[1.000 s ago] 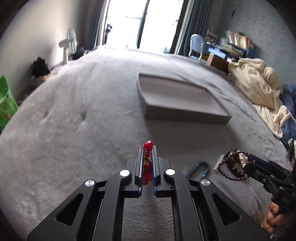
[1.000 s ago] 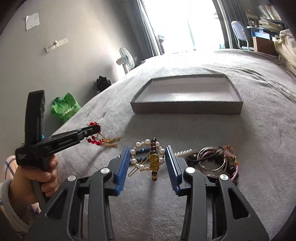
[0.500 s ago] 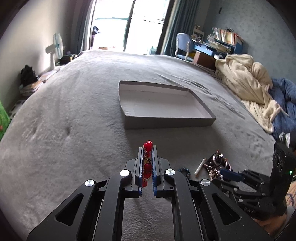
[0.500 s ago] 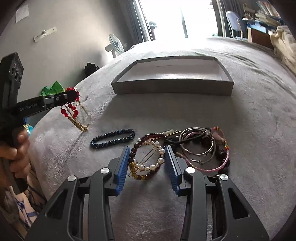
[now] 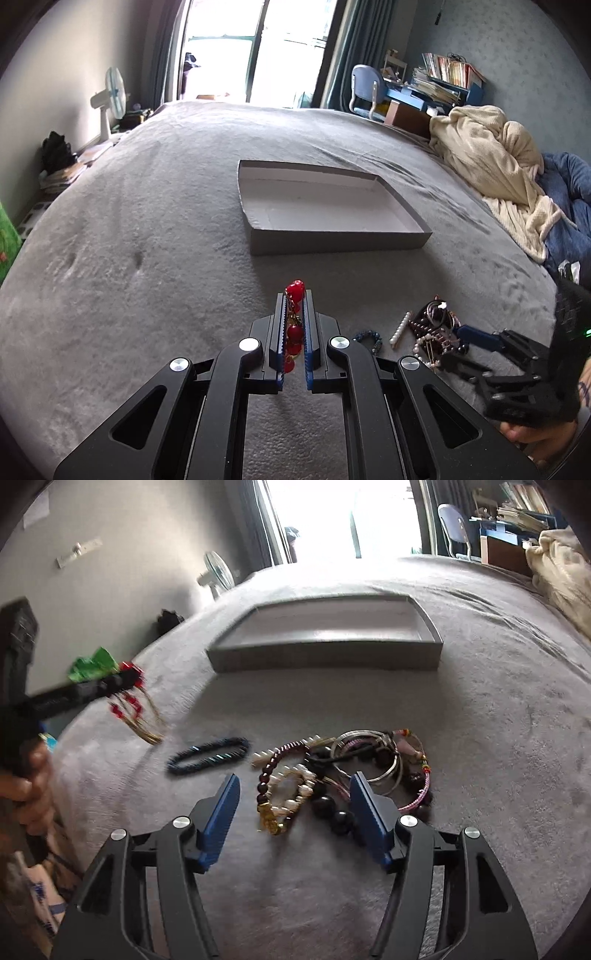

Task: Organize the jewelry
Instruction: 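Lift the red hairpin with the left gripper while the right gripper grasps the pearl hair clip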

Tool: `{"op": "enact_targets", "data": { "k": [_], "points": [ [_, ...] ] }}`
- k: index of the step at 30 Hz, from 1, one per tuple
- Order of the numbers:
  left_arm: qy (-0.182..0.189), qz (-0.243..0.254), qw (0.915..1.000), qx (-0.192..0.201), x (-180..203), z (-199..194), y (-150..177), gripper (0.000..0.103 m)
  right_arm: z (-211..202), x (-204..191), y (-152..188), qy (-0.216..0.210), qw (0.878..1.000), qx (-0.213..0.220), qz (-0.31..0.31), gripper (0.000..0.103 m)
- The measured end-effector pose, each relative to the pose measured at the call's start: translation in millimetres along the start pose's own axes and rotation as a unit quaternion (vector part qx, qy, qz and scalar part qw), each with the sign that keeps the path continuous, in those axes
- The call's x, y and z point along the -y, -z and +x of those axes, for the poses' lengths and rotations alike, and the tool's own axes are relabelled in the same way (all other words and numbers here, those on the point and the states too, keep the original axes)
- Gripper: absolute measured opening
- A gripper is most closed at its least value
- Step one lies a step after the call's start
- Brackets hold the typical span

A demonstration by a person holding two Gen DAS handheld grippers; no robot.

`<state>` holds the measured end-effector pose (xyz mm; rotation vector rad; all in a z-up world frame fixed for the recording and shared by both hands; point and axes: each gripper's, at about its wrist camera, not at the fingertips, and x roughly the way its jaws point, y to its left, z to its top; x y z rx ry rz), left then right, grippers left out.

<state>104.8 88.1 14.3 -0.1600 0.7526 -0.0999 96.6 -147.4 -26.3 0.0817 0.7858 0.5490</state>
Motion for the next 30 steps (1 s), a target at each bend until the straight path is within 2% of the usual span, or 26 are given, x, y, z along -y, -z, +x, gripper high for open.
{"op": "enact_targets", "data": {
  "k": [3,5,6,7,8,12,19,22,25,30],
  "points": [
    [0.0,-0.001,1.0,0.002,-1,-3,1,0.009,-14,7,-5,0.005,0.999,0.031,0.019,0.062],
    [0.001,-0.001,1.0,0.003,-4,-5,1,0.009,-16,11,-6,0.02,0.999,0.032,0.02,0.061],
    [0.001,-0.001,1.0,0.004,-4,-6,1,0.009,-15,11,-5,0.025,0.999,0.029,0.015,0.058],
    [0.001,-0.001,1.0,0.004,-3,-7,2,0.009,-11,8,-4,0.028,0.999,0.019,0.003,0.05],
    [0.0,-0.001,1.0,0.005,-3,-7,1,0.009,-8,6,-3,0.03,0.999,0.012,-0.004,0.046],
    [0.001,-0.001,1.0,0.004,-3,-7,2,0.009,8,-12,4,0.027,0.998,-0.014,-0.049,0.045],
    [-0.001,0.0,1.0,0.002,-2,-7,3,0.009,33,-26,5,0.032,0.994,-0.041,-0.091,0.046],
    [0.0,0.0,1.0,0.002,-1,-7,3,0.009,36,-29,7,0.044,0.993,-0.041,-0.106,0.046],
    [0.002,0.003,1.0,0.003,-1,-7,2,0.009,38,-32,8,0.052,0.991,-0.041,-0.117,0.037],
    [0.005,0.005,1.0,0.006,2,-9,-5,0.009,30,-29,5,0.038,0.994,-0.033,-0.097,0.036]
  ]
}}
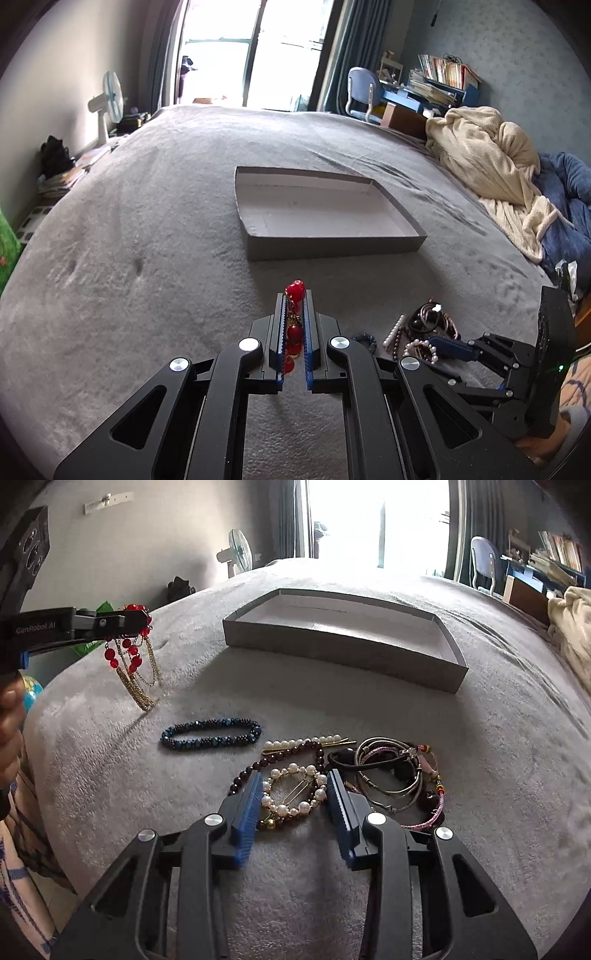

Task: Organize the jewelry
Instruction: 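Lift the red hairpin with the left gripper while the right gripper grasps the pearl hair clip, then carry both pieces over the grey tray and open both grippers to drop them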

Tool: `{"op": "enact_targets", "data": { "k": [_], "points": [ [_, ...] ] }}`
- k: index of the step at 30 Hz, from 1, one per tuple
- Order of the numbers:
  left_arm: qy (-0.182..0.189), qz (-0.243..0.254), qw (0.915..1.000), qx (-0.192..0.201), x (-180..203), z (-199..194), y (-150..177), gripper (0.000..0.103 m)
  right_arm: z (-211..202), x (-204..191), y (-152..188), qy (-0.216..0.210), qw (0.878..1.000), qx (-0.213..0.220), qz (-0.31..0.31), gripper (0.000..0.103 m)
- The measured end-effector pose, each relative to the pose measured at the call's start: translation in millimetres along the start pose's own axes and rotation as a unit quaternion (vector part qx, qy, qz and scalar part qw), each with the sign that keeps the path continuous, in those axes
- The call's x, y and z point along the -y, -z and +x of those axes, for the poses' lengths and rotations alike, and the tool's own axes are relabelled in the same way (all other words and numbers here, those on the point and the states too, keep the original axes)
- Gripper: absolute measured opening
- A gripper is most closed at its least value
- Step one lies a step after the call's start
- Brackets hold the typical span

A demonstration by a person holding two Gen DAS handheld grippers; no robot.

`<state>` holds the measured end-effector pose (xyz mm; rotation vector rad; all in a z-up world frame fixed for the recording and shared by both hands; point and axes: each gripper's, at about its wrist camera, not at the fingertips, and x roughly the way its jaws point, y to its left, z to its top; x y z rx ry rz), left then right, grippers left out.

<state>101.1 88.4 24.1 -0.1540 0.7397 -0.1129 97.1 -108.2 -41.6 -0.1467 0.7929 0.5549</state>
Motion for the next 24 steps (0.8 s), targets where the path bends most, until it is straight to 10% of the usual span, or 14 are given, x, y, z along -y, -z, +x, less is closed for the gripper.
{"op": "enact_targets", "data": {
  "k": [11,14,24],
  "points": [
    [0.012,0.005,0.9999,0.004,-2,-2,-20,0.009,-30,24,-36,-0.017,0.997,0.058,0.04,0.035],
    [0.013,0.01,0.9999,0.001,-2,2,-26,0.009,-30,41,-39,-0.036,0.994,0.07,0.079,0.018],
    [0.013,0.017,0.9997,-0.008,-2,16,-33,0.009,-10,42,-29,-0.035,0.996,0.022,0.073,0.018]
  ]
}}
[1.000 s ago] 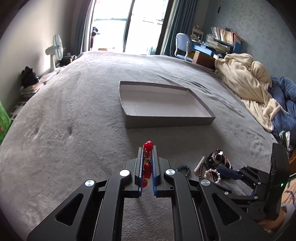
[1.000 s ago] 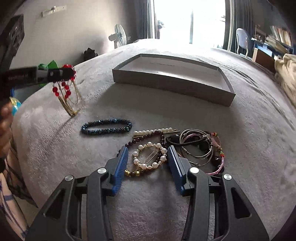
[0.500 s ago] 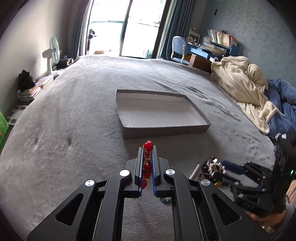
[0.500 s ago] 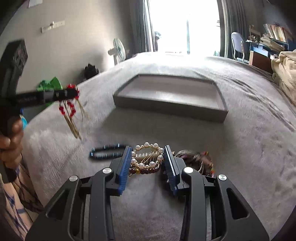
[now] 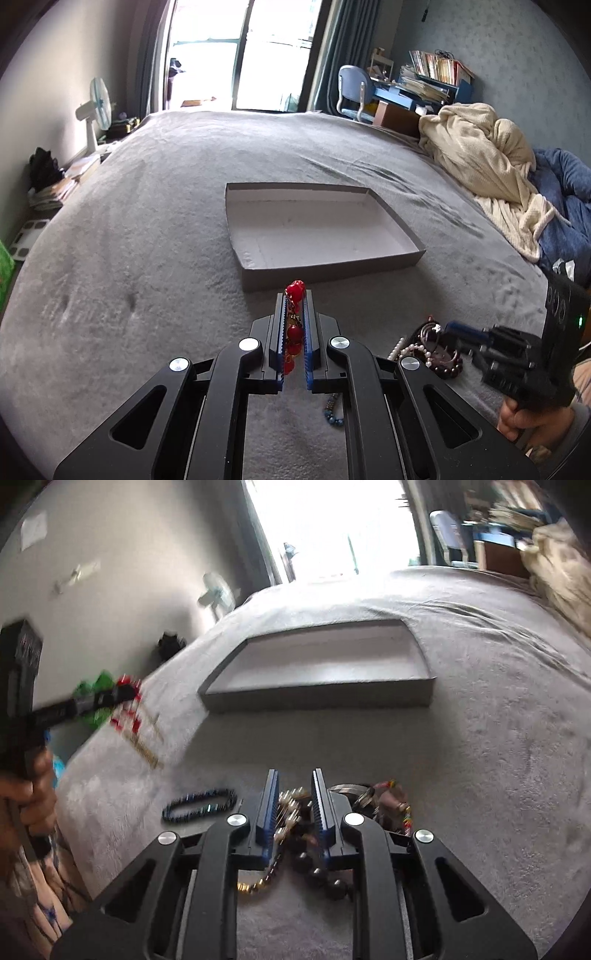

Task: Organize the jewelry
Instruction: 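Carry both pieces over the grey tray and open both grippers to drop them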

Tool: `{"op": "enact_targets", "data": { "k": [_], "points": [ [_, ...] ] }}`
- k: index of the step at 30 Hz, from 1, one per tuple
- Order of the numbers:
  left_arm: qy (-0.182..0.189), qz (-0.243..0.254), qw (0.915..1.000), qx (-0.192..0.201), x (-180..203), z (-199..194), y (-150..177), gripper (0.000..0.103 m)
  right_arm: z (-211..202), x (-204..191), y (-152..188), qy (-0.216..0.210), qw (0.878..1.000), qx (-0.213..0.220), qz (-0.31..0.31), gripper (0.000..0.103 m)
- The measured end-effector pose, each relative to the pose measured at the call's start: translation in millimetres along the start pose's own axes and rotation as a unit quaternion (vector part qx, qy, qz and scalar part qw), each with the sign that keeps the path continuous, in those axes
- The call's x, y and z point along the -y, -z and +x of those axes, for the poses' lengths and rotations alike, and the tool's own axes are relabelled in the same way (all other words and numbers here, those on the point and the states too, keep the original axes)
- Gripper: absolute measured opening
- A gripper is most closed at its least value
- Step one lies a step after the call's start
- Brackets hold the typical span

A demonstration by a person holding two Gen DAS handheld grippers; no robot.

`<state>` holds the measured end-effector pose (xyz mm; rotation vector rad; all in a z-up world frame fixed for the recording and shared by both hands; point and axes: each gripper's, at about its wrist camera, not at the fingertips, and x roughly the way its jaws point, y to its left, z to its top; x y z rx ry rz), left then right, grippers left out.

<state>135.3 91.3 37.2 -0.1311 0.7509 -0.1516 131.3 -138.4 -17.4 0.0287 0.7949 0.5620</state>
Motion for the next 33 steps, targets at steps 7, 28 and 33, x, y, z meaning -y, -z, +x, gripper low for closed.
{"op": "enact_targets", "data": {
  "k": [7,28,33],
  "points": [
    [0.001,0.0,1.0,-0.004,-2,6,0,0.009,22,-35,15,0.027,0.995,-0.037,-0.089,0.051],
    [0.025,-0.007,0.9996,0.005,-8,1,-16,0.009,-5,-8,-24,-0.022,0.999,0.023,-0.007,0.037],
    [0.032,-0.006,0.9994,0.009,-11,3,-37,0.009,-5,17,-53,-0.023,0.999,0.035,0.015,0.037]
  ]
}}
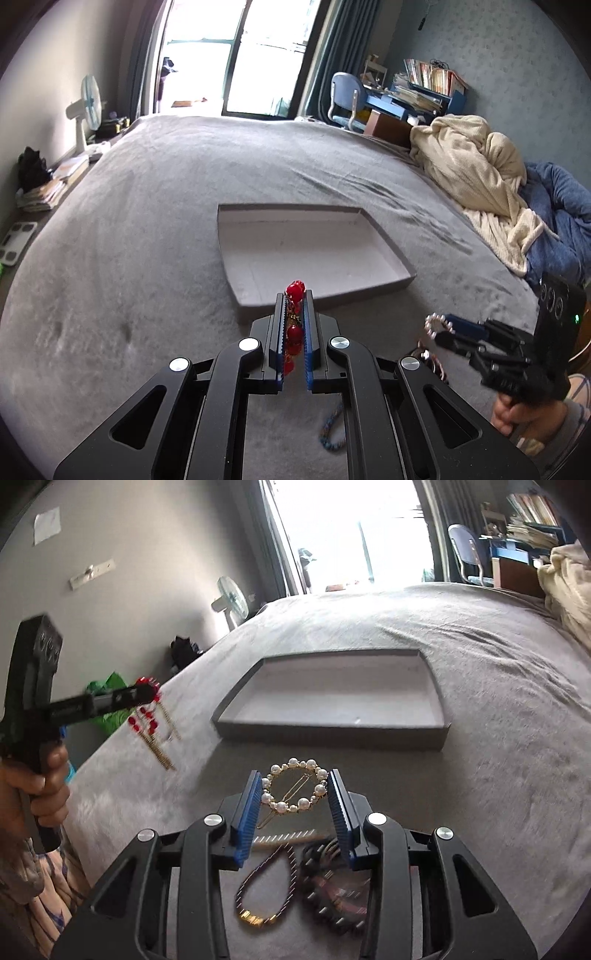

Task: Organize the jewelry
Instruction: 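Carry both pieces over the grey tray and open both grippers to drop them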

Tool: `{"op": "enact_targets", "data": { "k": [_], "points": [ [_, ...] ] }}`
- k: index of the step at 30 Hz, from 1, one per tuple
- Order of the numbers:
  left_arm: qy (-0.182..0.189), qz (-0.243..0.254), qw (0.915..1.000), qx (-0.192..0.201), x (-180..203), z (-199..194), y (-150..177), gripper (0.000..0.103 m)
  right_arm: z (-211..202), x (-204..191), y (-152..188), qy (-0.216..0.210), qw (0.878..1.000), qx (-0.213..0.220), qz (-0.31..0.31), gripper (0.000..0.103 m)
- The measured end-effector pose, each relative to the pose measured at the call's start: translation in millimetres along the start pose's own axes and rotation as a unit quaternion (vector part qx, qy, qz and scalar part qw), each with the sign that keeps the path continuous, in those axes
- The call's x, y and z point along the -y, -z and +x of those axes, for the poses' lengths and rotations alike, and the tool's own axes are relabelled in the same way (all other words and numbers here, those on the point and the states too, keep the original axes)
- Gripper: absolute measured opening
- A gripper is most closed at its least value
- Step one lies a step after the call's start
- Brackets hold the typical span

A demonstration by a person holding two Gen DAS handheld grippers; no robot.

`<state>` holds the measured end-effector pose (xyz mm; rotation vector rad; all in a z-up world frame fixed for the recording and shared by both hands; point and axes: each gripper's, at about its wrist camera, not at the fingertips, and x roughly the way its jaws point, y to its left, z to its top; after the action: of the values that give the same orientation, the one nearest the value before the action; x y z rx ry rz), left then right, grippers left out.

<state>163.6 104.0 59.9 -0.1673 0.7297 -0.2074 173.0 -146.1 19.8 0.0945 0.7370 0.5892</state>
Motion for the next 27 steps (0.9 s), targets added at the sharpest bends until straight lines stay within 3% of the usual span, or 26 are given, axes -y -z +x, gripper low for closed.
{"op": "enact_targets", "data": {
  "k": [7,13,22,27],
  "points": [
    [0.018,-0.005,0.9998,0.005,4,18,-34,0.009,26,42,-42,0.016,1.0,0.001,0.012,0.037],
    [0.034,0.005,0.9994,-0.002,16,49,-55,0.009,73,73,-69,0.033,0.999,-0.026,0.018,0.037],
    [0.046,0.011,0.9987,-0.017,9,103,-69,0.009,125,94,-74,0.063,0.996,-0.07,0.013,0.037],
    [0.03,-0.004,0.9986,-0.044,-8,128,-59,0.009,141,98,-67,0.072,0.994,-0.086,0.006,0.037]
  ]
}}
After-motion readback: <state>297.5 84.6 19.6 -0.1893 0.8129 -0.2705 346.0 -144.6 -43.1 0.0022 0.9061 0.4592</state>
